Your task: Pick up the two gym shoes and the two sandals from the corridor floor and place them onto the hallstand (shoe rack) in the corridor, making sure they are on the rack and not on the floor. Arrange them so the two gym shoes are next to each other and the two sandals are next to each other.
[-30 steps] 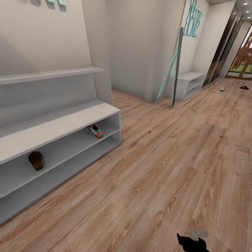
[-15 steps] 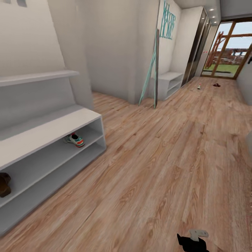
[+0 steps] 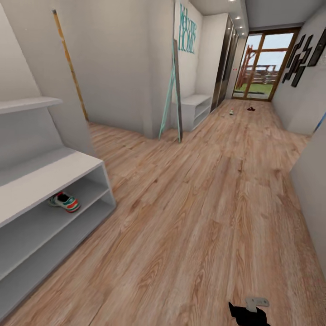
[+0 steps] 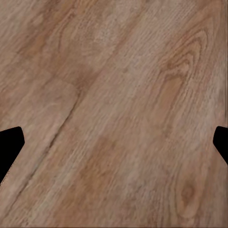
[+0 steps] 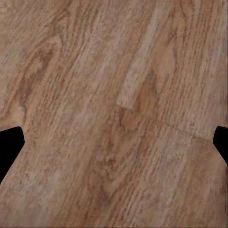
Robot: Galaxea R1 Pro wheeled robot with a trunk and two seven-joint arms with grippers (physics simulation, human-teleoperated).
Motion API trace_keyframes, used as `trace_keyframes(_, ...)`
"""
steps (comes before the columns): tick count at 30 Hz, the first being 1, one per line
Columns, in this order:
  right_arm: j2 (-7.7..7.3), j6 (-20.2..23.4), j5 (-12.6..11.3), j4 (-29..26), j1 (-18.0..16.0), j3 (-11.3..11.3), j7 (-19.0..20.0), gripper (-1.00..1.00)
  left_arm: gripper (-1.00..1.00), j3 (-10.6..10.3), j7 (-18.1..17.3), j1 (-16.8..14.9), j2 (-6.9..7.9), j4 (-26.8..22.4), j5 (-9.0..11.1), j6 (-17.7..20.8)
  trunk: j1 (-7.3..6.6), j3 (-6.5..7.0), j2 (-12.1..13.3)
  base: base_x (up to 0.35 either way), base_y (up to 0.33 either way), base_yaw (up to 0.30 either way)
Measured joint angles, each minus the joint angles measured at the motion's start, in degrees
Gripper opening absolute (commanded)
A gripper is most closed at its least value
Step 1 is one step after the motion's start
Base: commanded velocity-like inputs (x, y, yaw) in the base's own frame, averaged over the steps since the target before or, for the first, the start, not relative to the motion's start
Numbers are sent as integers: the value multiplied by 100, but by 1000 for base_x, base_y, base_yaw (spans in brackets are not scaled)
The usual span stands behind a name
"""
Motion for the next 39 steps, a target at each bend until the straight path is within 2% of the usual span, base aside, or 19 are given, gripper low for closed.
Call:
trace_keyframes(14, 0, 0, 6, 3, 0, 2, 0, 100, 100, 1, 2, 1, 6, 0, 7, 0, 0, 64, 0, 336, 0, -288)
trace_keyframes(21, 11, 0, 7, 8, 6, 2, 0, 100, 100, -4, -5, 1, 6, 4, 113, 1, 0, 102, 0, 336, 0, -261)
trace_keyframes(39, 23, -9, 62, 9, 9, 11, 1, 100, 100, -5, -2, 1, 6, 9, 140, 1, 0, 219, 0, 336, 0, -239)
